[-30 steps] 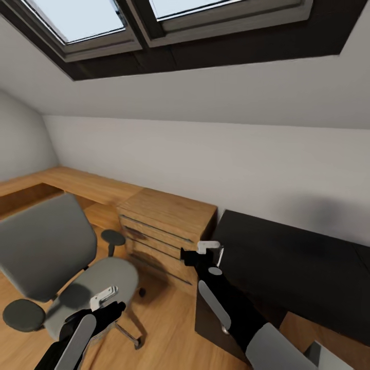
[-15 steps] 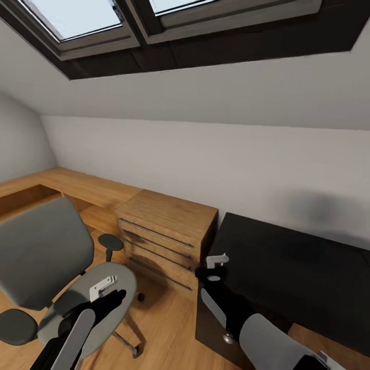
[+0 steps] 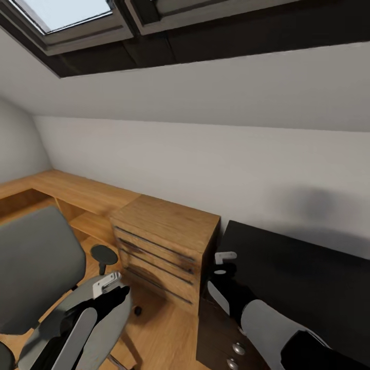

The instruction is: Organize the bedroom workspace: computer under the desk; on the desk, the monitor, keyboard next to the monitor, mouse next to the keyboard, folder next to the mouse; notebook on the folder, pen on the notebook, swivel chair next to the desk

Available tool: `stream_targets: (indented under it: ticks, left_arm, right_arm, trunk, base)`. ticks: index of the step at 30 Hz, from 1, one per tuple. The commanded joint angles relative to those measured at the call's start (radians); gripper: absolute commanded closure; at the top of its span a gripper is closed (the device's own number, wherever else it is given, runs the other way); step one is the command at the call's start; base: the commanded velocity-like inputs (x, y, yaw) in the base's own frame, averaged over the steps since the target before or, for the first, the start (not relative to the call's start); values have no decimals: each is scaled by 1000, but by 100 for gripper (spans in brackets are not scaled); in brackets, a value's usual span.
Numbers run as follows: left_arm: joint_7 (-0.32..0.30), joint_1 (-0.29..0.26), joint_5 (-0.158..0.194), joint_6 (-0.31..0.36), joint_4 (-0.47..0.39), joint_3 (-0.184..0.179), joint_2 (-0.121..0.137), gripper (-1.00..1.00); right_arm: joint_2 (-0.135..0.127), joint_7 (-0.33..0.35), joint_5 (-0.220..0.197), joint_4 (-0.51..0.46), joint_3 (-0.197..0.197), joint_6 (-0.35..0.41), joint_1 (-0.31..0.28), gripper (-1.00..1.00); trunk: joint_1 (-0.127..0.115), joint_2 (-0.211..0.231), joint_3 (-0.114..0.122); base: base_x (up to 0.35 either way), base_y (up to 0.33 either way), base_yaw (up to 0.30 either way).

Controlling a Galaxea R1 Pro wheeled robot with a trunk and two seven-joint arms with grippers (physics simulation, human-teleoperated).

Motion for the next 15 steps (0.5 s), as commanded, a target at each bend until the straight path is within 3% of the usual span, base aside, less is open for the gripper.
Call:
stream_targets:
  ticks: [1,3,6,12,13,15]
  left_arm:
    - [10,-1,10,1,-1,-2,1,-100]
    - [10,-1,10,2,-1,-2,1,-100]
    - [11,-1,11,4,-4,-2,1,-100]
    - [13,-1,16,4,-41,-1,0,-100]
    - [14,-1,19,4,-51,-1,-1,-100]
    - [15,-1,18,4,-52,-1,-1,-100]
  right_arm:
    - [-3,-7,-4,8,8,-4,-3,-100]
    - [-6,-5,-4,27,8,-31,-10,-100]
    - [-8,2,-5,90,8,-140,-24,-100]
    - [-11,15,-16,108,7,-188,-27,-100]
    - [-16,28,-75,109,-17,-206,-27,-100]
    - [-16,29,-100,108,-23,-201,-28,-100]
  trunk:
    - [1,-1,-1]
    - [1,-1,-1]
    - [1,-1,-1]
    - [1,-1,-1]
    - [1,-1,-1]
    - [1,-1,-1]
  base:
    - [173,0,0]
    - [100,0,0]
    - [25,0,0]
    - [6,0,0]
    - [0,0,0]
    - [0,0,0]
